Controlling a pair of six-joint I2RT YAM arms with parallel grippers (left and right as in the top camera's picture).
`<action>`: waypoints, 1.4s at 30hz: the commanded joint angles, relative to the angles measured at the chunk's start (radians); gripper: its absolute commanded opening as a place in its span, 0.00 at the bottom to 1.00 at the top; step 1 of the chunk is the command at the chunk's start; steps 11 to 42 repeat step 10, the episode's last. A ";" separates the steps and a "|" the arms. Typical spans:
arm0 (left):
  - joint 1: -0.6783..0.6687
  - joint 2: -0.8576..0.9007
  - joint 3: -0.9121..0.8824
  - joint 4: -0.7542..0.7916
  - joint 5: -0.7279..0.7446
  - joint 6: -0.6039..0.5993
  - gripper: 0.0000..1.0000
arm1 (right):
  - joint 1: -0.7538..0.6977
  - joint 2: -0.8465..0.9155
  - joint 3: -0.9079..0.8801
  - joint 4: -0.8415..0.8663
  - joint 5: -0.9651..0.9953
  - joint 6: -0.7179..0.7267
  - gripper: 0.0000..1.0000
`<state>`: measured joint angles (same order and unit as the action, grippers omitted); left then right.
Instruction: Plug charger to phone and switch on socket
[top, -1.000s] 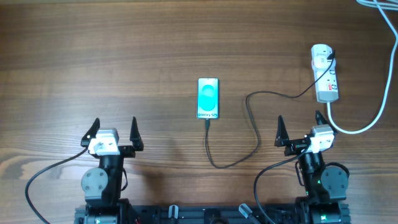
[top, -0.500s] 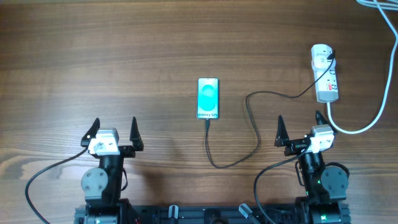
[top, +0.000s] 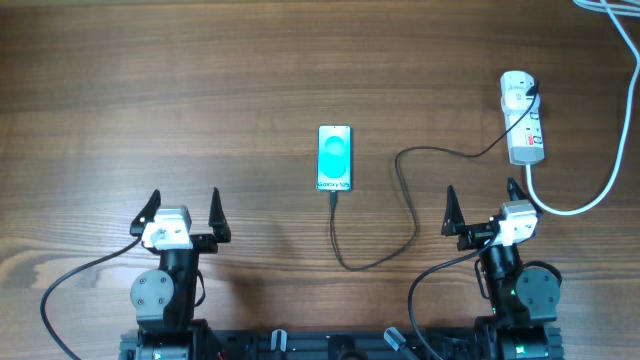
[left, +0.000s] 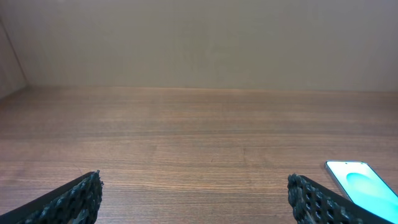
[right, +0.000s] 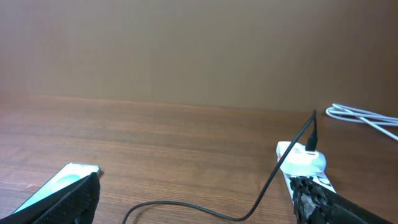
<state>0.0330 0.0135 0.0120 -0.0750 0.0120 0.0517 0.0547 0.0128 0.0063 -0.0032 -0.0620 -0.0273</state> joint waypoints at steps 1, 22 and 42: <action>0.006 -0.011 -0.006 -0.001 -0.002 0.019 1.00 | 0.005 -0.009 -0.001 0.003 0.010 0.008 1.00; 0.006 -0.011 -0.006 -0.001 -0.002 0.019 1.00 | 0.005 -0.009 -0.001 0.003 0.010 0.008 1.00; 0.006 -0.011 -0.006 -0.001 -0.002 0.019 1.00 | 0.005 -0.009 -0.001 0.003 0.010 0.008 1.00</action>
